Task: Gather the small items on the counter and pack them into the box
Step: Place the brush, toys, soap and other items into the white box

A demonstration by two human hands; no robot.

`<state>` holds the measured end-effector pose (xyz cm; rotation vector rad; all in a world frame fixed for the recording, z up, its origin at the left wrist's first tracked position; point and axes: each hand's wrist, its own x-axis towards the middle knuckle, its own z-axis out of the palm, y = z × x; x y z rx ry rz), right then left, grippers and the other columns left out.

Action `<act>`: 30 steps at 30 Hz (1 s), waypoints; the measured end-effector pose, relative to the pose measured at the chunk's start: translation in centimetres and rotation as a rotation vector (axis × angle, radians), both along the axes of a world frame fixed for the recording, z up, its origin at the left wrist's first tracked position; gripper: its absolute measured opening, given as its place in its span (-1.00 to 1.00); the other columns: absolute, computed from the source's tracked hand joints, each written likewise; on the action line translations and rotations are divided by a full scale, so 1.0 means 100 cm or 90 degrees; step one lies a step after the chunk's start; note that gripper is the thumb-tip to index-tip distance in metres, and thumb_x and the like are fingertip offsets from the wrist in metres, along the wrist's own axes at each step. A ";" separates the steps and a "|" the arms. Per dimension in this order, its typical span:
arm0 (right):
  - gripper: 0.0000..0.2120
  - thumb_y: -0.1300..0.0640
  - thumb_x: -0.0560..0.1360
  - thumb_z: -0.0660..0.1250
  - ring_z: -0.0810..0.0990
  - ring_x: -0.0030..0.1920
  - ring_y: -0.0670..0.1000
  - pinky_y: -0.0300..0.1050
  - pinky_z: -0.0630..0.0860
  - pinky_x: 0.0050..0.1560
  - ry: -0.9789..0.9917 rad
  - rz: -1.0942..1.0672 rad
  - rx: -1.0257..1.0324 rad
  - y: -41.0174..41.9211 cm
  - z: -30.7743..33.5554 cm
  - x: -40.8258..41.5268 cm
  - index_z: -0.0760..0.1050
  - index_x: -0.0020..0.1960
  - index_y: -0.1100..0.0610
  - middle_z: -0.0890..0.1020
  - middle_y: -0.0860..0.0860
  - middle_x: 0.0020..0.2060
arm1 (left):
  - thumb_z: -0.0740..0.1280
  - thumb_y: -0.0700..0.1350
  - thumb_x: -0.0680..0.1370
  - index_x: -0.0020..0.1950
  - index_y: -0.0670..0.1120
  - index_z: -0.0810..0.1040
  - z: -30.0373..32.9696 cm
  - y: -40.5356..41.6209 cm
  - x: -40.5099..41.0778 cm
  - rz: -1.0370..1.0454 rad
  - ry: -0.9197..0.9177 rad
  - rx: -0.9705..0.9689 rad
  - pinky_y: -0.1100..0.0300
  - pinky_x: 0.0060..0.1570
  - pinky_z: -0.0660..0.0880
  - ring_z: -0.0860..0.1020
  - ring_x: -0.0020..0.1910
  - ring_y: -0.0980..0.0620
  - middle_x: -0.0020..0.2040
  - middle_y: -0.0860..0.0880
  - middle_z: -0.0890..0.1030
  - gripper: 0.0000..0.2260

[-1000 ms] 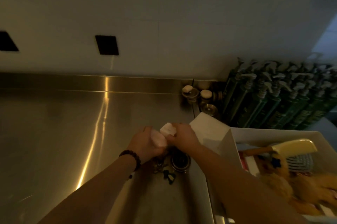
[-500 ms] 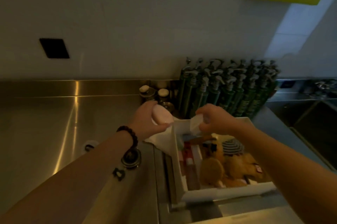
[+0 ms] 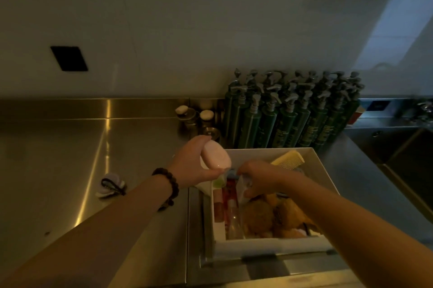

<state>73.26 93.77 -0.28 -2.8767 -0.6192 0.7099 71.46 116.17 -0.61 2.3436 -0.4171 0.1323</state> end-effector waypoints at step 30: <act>-0.89 -0.06 0.56 0.24 0.66 -0.09 -0.13 -0.20 0.61 -0.11 0.053 -0.194 0.490 0.001 0.032 -0.026 0.52 0.04 -0.15 0.66 -0.09 -0.08 | 0.46 0.30 0.24 0.42 0.08 0.22 0.010 -0.020 -0.033 -0.092 0.047 0.001 0.14 0.25 0.36 0.31 0.29 0.16 0.38 0.09 0.33 -0.15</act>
